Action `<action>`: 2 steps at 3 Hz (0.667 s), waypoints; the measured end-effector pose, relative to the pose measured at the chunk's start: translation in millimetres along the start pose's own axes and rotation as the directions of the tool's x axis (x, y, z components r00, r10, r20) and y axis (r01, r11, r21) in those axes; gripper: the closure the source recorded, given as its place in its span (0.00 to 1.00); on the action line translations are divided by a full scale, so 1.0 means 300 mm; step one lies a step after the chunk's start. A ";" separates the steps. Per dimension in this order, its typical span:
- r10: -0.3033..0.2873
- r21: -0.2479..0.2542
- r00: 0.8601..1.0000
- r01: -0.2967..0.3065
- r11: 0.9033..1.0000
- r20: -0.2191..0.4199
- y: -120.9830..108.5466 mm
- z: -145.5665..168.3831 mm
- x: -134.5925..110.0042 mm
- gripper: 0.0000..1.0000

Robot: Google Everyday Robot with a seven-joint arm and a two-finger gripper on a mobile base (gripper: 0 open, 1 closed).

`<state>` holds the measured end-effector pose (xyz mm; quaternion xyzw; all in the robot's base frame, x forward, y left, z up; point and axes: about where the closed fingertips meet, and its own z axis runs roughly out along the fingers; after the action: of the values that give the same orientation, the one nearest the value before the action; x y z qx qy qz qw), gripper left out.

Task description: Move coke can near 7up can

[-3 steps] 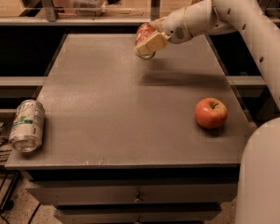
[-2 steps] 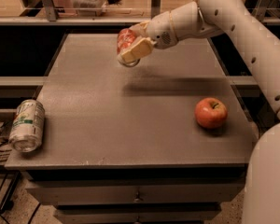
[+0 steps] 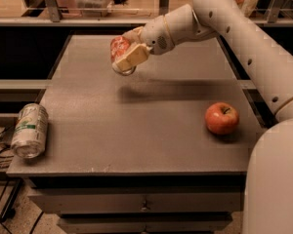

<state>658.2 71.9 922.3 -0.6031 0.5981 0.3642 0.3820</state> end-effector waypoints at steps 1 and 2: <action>-0.043 -0.114 0.999 0.044 0.992 0.011 0.099 0.126 -0.036 1.00; -0.082 -0.205 0.996 0.088 0.975 0.039 0.207 0.231 -0.069 1.00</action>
Offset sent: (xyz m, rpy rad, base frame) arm -0.1001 0.1064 -0.0210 0.0468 0.0198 0.3462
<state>597.0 143.7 908.6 -0.6589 0.5249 0.4169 0.3415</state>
